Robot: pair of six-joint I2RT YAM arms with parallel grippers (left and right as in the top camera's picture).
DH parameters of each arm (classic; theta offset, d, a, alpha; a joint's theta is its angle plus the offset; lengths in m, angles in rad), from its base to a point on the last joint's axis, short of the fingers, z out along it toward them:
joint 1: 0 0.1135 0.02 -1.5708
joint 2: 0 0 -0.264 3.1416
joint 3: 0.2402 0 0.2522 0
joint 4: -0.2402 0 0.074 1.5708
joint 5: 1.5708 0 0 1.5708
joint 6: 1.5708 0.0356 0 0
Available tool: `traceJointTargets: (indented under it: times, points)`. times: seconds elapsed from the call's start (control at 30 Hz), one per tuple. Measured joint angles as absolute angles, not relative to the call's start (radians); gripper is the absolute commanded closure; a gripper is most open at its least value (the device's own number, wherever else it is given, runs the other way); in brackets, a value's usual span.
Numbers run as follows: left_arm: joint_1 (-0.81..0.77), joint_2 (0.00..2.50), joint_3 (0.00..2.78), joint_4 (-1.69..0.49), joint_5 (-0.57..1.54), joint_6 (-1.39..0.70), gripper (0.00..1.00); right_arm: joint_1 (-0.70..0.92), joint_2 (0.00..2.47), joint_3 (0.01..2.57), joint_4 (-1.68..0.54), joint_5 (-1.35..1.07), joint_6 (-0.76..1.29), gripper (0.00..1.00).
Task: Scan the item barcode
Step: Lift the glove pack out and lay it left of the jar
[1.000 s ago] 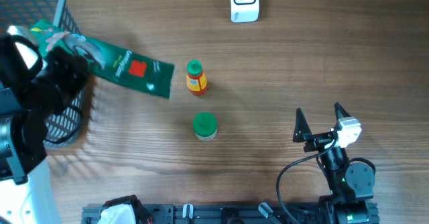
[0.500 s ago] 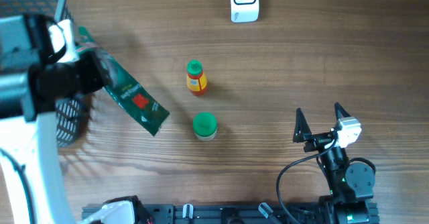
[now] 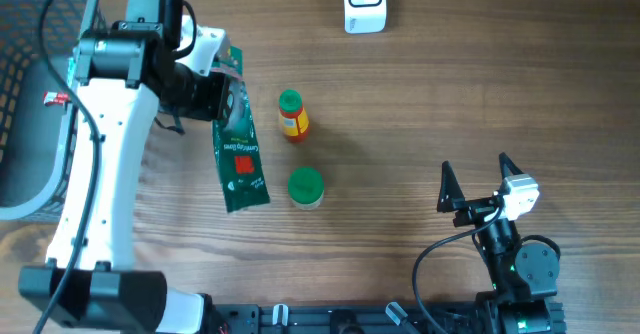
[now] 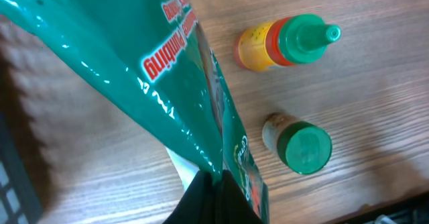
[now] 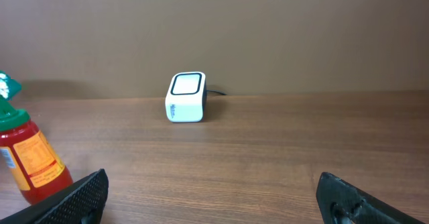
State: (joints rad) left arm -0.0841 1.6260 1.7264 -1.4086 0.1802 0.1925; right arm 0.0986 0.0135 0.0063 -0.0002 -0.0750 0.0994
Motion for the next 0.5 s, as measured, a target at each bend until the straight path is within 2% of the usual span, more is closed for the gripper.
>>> traceJointTargets:
  times: [0.27, 0.5]
  points:
    - [-0.084, 1.786, 1.725, -1.354, 0.329, 0.276, 0.96, 0.099, 0.014, 0.006, 0.0, -0.075, 0.099, 0.0]
    - [-0.084, 1.85, 1.623, -1.327, 0.355, 0.311, 0.96, 0.099, 0.014, 0.006, 0.0, -0.075, 0.099, 0.0]
